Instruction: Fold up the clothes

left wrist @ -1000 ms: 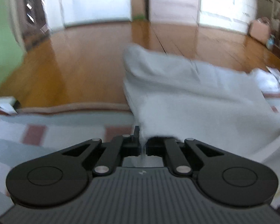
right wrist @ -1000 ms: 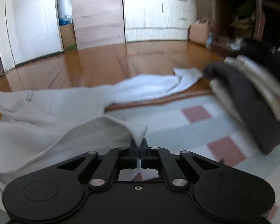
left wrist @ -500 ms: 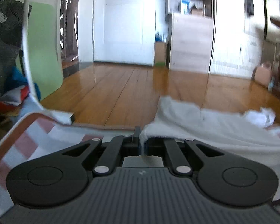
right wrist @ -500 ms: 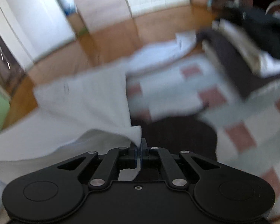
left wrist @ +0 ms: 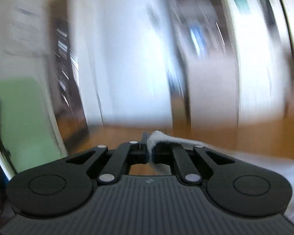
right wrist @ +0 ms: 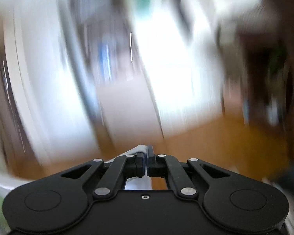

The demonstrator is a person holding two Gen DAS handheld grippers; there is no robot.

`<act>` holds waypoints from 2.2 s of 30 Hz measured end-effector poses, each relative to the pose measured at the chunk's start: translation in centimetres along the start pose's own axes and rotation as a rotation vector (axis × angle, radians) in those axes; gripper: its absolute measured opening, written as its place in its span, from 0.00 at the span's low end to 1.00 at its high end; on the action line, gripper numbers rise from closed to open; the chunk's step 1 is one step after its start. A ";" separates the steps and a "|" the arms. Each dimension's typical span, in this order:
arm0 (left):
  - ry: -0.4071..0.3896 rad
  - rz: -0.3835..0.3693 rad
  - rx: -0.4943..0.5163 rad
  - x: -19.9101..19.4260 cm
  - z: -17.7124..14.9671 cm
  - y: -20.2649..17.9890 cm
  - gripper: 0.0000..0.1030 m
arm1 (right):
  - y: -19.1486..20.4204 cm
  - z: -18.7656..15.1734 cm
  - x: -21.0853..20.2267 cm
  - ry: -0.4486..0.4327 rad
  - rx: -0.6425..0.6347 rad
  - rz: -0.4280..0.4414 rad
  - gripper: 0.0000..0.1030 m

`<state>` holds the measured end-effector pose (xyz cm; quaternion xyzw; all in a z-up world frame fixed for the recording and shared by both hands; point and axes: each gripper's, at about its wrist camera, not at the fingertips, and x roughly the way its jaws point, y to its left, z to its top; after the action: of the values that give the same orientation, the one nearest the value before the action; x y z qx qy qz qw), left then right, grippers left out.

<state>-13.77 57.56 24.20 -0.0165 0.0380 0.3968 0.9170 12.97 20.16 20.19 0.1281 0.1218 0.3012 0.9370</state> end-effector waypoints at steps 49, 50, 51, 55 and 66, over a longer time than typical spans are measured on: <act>0.838 -0.047 -0.256 -15.2 -36.4 3.5 0.04 | -19.3 -30.5 -9.7 0.865 0.221 -0.239 0.02; 0.835 -0.040 -0.236 -15.2 -36.3 3.3 0.04 | -19.5 -30.7 -9.8 0.876 0.239 -0.231 0.02; 0.830 -0.032 -0.214 -15.4 -36.2 3.1 0.04 | -19.8 -31.0 -9.9 0.886 0.258 -0.222 0.02; 0.867 -0.044 -0.175 -15.9 -36.2 3.1 0.10 | -19.3 -30.0 -10.2 0.899 0.200 -0.237 0.03; 0.861 -0.111 -0.062 -18.4 -33.1 2.0 0.54 | -20.1 -28.0 -12.1 0.873 0.192 -0.266 0.47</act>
<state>-29.68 43.57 -7.26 -0.2099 0.4042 0.3048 0.8365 5.58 1.77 -10.56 0.0587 0.5475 0.1913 0.8125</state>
